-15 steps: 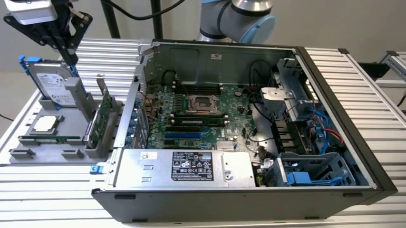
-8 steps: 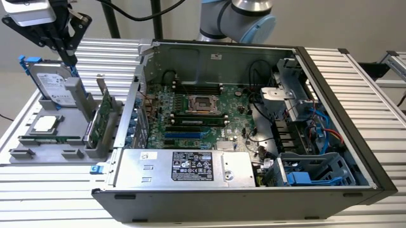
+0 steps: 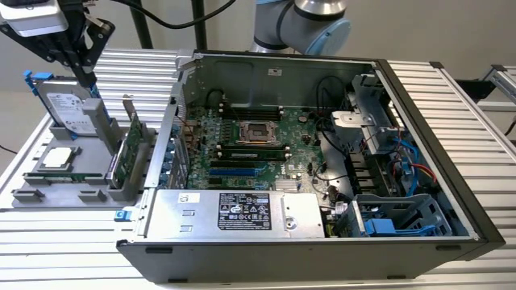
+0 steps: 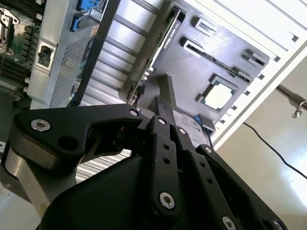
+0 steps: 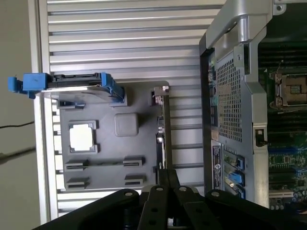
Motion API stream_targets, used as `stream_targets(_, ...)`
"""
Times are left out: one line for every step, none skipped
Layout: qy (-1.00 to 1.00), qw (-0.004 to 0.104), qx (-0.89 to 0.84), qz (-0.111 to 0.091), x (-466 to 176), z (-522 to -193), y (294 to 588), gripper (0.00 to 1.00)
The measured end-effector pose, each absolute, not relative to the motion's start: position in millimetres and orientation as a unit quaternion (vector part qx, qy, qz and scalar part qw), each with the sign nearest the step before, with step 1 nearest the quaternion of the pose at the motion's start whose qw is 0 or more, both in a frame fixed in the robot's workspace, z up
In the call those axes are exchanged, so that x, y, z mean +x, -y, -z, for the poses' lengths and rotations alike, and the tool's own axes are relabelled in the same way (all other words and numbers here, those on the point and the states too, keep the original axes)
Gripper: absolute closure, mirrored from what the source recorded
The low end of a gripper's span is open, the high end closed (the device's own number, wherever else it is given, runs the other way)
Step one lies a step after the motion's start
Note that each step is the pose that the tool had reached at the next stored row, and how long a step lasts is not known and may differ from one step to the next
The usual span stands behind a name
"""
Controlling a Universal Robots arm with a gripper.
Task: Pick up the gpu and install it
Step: 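Pick up the gpu and move the gpu toward the slot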
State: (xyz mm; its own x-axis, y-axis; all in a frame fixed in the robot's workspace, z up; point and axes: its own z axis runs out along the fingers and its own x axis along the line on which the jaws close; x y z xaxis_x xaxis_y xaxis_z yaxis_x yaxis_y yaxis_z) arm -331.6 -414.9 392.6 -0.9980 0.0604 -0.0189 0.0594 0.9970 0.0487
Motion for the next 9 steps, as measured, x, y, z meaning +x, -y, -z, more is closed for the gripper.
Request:
stream_targets(-0.999, 0.01, 0.03, -0.024, -331.7, -392.6, 415.9, 1.0)
stream_targets(-0.999, 0.01, 0.03, -0.024, -331.8, -392.6, 416.8, 1.0)
stream_targets(-0.999, 0.01, 0.03, -0.024, -331.8, -392.6, 417.8, 1.0)
stream_targets(-0.999, 0.01, 0.03, -0.024, -331.9, -392.6, 418.8, 1.0)
stream_targets(-0.999, 0.01, 0.03, -0.024, -332.1, -392.6, 419.9, 1.0)
stream_targets(-0.999, 0.01, 0.03, -0.024, -332.2, -392.6, 420.8, 1.0)
stream_targets(-0.999, 0.01, 0.03, -0.024, -332.4, -392.6, 421.9, 1.0)
stream_targets(-0.999, 0.01, 0.03, -0.024, -332.7, -392.6, 423.0, 1.0)
stream_targets(-0.999, 0.01, 0.03, -0.024, -333.0, -392.6, 424.0, 1.0)
